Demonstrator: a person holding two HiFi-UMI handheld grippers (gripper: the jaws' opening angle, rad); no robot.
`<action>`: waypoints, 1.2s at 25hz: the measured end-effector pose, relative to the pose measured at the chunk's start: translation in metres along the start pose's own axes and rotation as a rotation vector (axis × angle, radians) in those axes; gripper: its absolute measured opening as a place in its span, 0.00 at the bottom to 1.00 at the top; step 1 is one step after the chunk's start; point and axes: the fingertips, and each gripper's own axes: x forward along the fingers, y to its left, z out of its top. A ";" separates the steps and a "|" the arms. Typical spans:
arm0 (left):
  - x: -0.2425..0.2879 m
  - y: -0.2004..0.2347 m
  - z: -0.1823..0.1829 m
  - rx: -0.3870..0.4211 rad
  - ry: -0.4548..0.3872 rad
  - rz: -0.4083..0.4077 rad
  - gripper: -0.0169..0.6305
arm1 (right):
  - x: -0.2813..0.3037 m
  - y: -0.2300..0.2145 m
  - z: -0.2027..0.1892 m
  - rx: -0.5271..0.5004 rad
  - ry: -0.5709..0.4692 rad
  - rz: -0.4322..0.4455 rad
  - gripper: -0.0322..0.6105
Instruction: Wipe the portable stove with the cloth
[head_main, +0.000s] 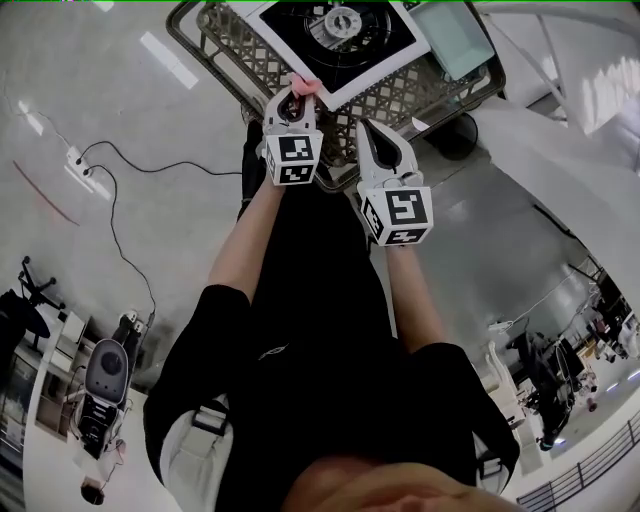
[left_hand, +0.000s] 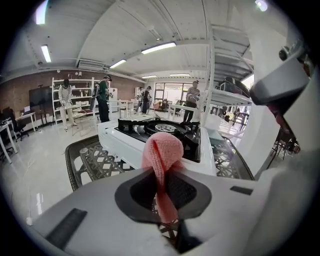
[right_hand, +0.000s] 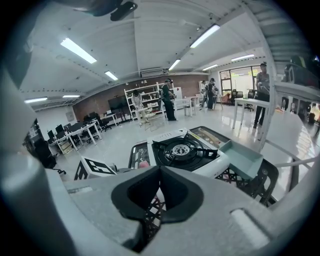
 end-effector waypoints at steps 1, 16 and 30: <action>0.001 0.003 0.002 -0.003 -0.001 -0.001 0.07 | 0.002 0.002 0.002 0.002 0.000 0.002 0.05; 0.021 0.061 0.028 -0.045 -0.009 0.047 0.07 | 0.043 0.032 0.018 0.009 0.024 0.050 0.05; 0.035 0.107 0.047 -0.037 -0.014 0.058 0.07 | 0.077 0.048 0.034 0.024 0.035 0.052 0.05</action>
